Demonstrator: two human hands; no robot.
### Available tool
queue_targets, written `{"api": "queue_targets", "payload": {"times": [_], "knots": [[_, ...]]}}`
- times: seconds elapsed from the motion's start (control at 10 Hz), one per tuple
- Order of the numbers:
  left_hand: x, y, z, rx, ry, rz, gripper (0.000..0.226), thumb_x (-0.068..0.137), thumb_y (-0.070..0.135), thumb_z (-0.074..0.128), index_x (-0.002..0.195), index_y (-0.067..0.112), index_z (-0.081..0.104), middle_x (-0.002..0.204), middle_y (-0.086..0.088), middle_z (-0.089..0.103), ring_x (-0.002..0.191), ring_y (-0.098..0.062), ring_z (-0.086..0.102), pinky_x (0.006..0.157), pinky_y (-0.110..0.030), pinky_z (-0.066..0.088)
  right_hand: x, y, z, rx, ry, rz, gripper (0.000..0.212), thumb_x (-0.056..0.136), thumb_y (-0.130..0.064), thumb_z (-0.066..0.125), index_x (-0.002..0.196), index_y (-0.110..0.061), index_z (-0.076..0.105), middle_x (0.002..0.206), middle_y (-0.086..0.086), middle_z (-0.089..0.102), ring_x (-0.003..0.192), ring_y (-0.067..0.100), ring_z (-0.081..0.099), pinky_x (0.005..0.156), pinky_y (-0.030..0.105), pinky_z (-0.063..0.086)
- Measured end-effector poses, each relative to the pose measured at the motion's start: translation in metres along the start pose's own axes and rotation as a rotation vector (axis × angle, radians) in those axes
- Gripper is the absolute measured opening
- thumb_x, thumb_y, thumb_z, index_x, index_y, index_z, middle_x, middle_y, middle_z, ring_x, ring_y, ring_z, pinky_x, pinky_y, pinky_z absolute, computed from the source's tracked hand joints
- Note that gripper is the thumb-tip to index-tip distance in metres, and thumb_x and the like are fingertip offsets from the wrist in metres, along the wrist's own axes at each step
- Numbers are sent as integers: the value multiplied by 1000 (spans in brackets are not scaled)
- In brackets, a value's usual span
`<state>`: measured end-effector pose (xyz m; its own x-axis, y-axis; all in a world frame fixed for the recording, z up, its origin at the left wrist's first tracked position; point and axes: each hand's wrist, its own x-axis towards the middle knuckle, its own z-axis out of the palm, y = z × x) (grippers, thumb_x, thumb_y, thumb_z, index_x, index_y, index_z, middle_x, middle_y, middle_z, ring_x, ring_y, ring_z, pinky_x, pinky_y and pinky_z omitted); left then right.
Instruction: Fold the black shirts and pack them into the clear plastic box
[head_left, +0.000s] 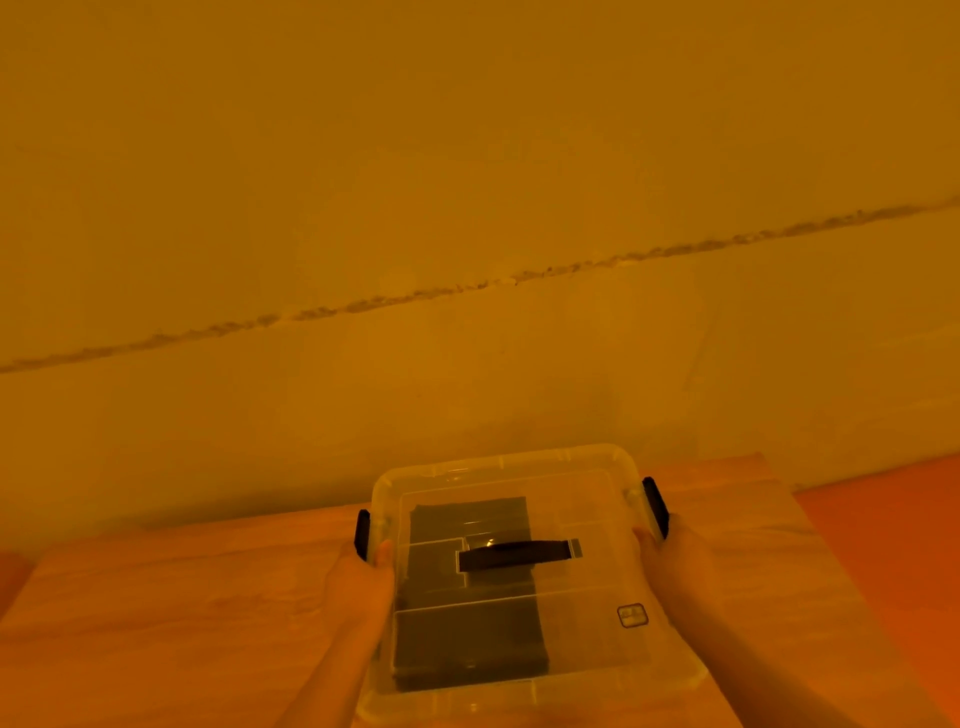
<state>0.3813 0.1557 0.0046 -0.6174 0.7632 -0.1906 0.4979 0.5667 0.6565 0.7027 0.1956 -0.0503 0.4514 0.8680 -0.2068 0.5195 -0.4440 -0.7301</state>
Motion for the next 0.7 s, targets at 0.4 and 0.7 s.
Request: {"api": "queue_targets", "payload": {"times": [0.4,0.7], "knots": [[-1,-2,8,-2,48,68,22,96,18,47,81,3,52,59,-2,45,49,-13,43,44,-22,32,-12,-18,-1,-108,24,-25,13,91,-22,54,88,-10,53,71,3,57,60,17,59,57,37,56],[-3,33,6,393,-69,155,61,100,38,23,148,5,4,154,-20,11,141,-34,18,114,-44,21,-18,-67,-24,-454,-93,-217,56,100,-36,24,147,-7,15,152,15,20,140,30,22,113,44,24]]}}
